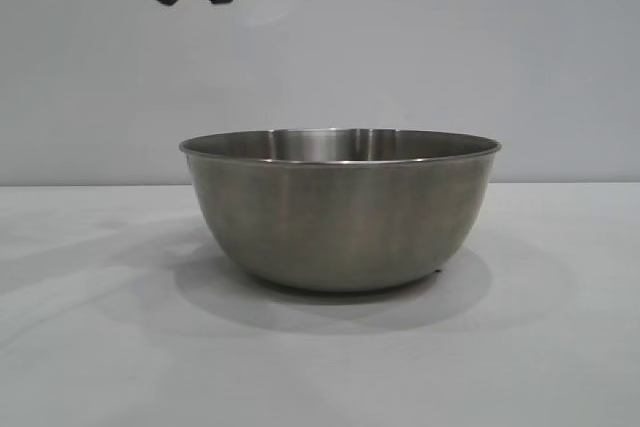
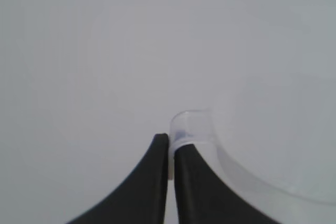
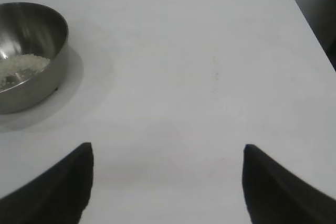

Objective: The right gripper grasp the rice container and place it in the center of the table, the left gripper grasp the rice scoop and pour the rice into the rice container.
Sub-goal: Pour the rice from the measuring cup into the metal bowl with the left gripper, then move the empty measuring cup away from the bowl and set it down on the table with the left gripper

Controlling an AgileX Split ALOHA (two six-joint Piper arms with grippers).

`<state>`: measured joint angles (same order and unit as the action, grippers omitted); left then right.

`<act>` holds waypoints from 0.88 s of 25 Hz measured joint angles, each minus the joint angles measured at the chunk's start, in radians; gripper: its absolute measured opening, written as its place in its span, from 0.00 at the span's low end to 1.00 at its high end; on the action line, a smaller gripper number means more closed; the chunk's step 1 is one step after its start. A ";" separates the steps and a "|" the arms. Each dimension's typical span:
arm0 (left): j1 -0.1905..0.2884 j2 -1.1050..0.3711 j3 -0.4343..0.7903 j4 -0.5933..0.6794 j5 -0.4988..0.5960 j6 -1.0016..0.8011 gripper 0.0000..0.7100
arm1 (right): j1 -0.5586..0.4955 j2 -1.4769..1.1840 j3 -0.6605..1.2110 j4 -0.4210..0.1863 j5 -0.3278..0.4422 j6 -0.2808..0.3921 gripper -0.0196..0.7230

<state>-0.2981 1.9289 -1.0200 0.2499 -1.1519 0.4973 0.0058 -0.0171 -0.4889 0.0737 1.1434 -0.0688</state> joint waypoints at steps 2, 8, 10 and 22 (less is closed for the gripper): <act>0.000 0.000 0.002 -0.077 0.000 -0.087 0.00 | 0.000 0.000 0.000 0.000 0.000 0.000 0.70; 0.000 0.000 0.084 -0.268 0.000 -0.261 0.00 | 0.000 0.000 0.000 0.000 0.000 0.000 0.70; 0.000 0.000 0.133 -0.321 0.000 -0.285 0.00 | 0.000 0.000 0.000 0.000 0.000 0.000 0.70; 0.000 0.000 0.411 -0.471 0.002 -0.445 0.00 | 0.000 0.000 0.000 0.000 0.000 0.000 0.70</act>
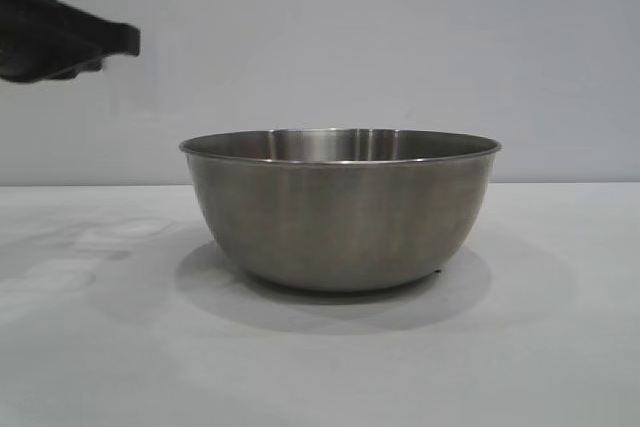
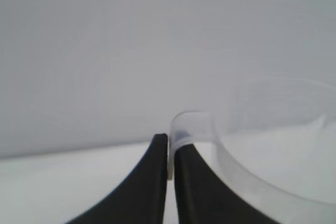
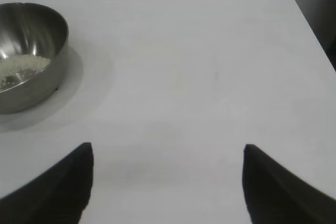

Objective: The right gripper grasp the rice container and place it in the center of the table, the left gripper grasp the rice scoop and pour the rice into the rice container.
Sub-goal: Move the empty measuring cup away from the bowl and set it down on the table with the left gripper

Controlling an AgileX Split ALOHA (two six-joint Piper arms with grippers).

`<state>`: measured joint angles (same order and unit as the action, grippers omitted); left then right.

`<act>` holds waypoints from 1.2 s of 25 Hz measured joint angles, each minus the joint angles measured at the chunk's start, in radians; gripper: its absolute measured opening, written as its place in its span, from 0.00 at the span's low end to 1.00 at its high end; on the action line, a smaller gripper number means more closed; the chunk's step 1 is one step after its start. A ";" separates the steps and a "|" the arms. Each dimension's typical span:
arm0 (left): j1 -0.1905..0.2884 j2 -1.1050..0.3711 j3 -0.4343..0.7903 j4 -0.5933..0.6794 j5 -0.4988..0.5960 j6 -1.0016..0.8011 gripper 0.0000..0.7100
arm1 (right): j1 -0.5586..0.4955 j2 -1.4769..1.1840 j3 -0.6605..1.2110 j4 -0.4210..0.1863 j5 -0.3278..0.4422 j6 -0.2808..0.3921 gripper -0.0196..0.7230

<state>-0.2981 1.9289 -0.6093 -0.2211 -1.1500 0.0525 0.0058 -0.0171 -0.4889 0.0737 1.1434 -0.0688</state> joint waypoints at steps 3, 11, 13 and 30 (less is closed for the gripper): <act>0.000 -0.005 0.038 -0.017 0.001 -0.028 0.00 | 0.000 0.000 0.000 0.000 0.000 0.000 0.70; 0.000 -0.003 0.107 -0.049 0.001 -0.047 0.00 | 0.000 0.000 0.000 0.000 0.000 0.000 0.70; 0.000 0.016 0.114 -0.049 -0.001 -0.050 0.00 | 0.000 0.000 0.000 0.000 0.000 0.000 0.70; 0.000 0.152 0.116 -0.011 -0.008 -0.057 0.07 | 0.000 0.000 0.000 0.000 0.000 0.000 0.70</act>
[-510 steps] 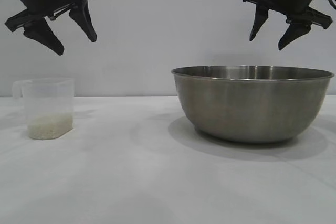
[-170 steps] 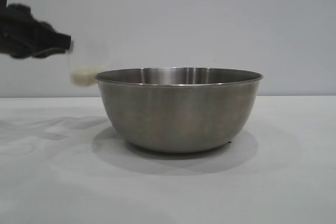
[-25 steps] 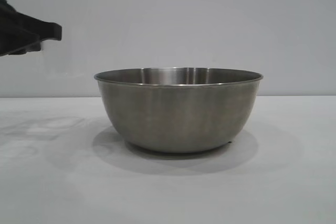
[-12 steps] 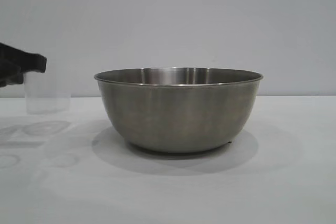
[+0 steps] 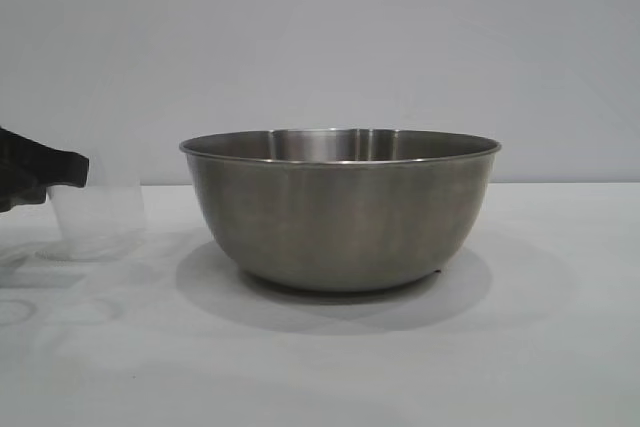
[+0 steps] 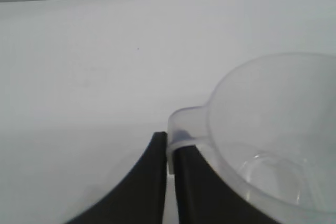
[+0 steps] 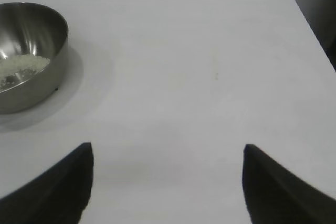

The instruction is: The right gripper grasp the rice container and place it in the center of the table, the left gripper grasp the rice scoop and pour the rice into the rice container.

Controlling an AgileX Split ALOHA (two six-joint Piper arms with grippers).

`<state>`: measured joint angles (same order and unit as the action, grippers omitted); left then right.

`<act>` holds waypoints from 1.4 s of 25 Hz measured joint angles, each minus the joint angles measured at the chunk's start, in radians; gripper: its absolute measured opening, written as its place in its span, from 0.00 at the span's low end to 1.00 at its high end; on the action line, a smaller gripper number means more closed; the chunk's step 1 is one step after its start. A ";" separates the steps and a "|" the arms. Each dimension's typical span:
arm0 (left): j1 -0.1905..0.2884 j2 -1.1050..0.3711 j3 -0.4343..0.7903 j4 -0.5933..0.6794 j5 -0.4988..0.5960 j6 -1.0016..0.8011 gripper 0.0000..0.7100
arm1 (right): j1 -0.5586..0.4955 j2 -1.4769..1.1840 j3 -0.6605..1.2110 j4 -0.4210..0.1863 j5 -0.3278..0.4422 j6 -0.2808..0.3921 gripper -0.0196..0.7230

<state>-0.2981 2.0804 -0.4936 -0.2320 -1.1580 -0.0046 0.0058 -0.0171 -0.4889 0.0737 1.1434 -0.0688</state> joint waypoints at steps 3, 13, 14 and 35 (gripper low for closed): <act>0.000 0.001 0.000 0.029 0.002 0.000 0.24 | 0.000 0.000 0.000 0.000 0.000 0.000 0.70; 0.000 -0.040 0.123 0.066 0.005 0.000 0.41 | 0.000 0.000 0.000 0.000 0.000 0.000 0.70; 0.000 -0.055 0.142 0.067 0.005 0.000 0.41 | 0.000 0.000 0.000 0.000 0.000 0.000 0.70; 0.000 -0.574 0.240 0.192 0.324 0.000 0.41 | 0.000 0.000 0.000 0.000 0.000 0.000 0.70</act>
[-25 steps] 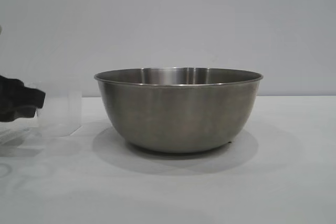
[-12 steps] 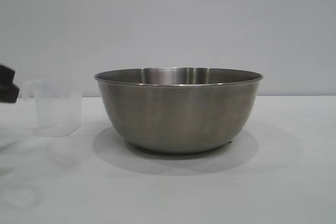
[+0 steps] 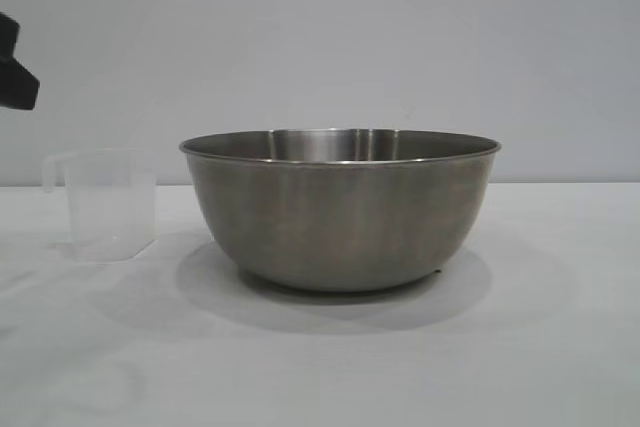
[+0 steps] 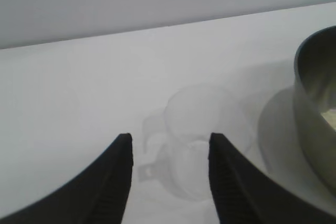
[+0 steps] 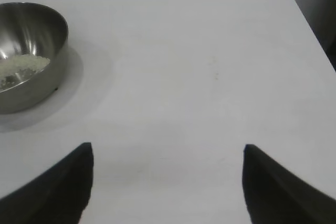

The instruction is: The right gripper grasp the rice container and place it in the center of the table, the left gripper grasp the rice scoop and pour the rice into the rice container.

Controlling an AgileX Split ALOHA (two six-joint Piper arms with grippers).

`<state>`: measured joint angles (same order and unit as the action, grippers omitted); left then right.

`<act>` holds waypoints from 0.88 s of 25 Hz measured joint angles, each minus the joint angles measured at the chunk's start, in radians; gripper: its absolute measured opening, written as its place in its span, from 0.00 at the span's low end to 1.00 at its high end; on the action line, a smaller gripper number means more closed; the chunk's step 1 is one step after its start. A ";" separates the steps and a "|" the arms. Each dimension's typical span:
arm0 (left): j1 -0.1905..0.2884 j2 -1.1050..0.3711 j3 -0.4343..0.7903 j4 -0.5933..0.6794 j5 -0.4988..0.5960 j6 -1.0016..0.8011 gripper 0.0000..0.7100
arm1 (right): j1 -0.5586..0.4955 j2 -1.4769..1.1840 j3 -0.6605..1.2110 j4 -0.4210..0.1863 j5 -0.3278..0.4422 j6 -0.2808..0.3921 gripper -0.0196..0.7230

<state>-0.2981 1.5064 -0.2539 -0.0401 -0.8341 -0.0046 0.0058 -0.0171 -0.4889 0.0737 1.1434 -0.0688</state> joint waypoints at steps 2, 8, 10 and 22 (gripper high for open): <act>0.000 -0.077 -0.009 0.000 0.128 0.000 0.41 | 0.000 0.000 0.000 0.000 0.000 0.000 0.70; 0.000 -0.234 -0.098 -0.062 0.480 0.000 0.41 | 0.000 0.000 0.000 0.000 0.000 0.000 0.70; 0.000 -0.279 -0.119 -0.079 0.547 0.000 0.41 | 0.000 0.000 0.000 0.000 0.000 0.000 0.70; 0.000 -0.551 -0.307 0.030 1.144 0.002 0.41 | 0.000 0.000 0.000 0.000 0.000 0.000 0.70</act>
<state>-0.2981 0.9552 -0.5604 -0.0105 0.3100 -0.0027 0.0058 -0.0171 -0.4889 0.0737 1.1434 -0.0688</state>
